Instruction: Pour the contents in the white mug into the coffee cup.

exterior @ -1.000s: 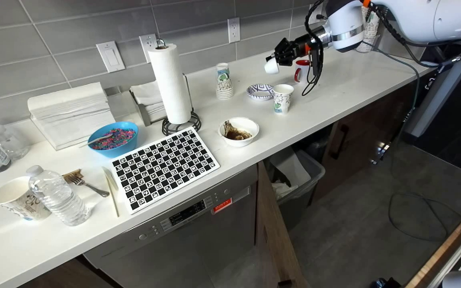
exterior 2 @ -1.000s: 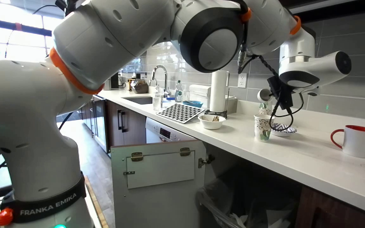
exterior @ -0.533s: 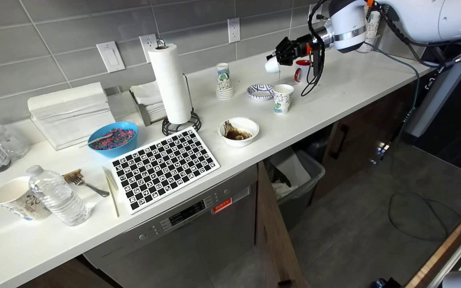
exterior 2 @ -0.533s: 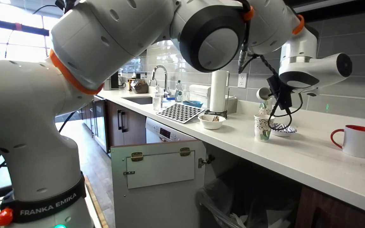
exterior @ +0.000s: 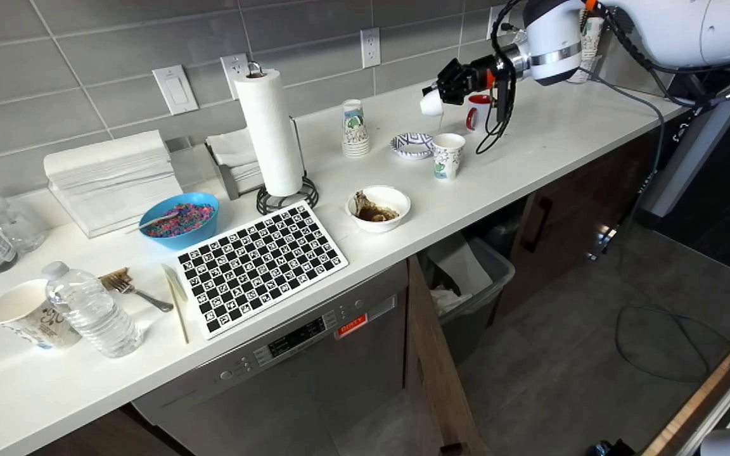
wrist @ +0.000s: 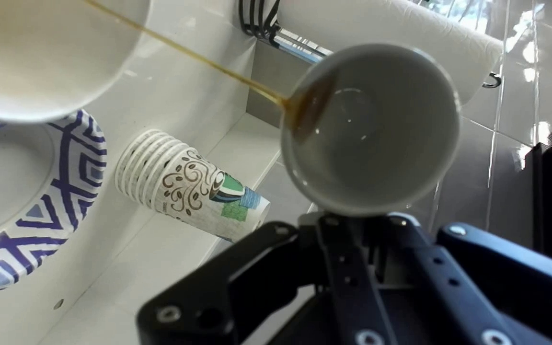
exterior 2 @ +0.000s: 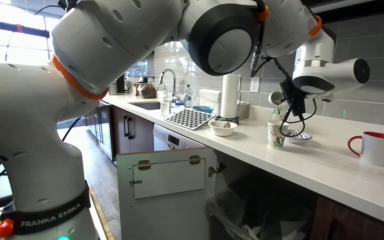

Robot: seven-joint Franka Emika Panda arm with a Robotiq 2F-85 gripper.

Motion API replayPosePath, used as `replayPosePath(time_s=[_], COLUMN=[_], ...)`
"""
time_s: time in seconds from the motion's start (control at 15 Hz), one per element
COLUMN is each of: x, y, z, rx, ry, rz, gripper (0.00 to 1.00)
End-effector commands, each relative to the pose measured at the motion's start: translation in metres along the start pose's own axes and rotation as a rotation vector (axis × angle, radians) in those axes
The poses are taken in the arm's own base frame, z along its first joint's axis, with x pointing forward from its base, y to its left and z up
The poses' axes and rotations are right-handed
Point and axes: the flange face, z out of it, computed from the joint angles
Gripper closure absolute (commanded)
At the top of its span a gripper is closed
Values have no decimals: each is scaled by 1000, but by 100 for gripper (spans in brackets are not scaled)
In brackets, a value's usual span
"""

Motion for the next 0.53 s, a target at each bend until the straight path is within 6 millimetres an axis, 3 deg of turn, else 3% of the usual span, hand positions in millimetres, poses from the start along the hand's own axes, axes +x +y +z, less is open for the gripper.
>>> replayPosePath(time_s=[0.0,0.47], x=[-7,-7], y=[-3,-3], z=[-4,-9], rx=[31,27], ry=[-8,-7], rz=[-1,0], gripper=[97,97])
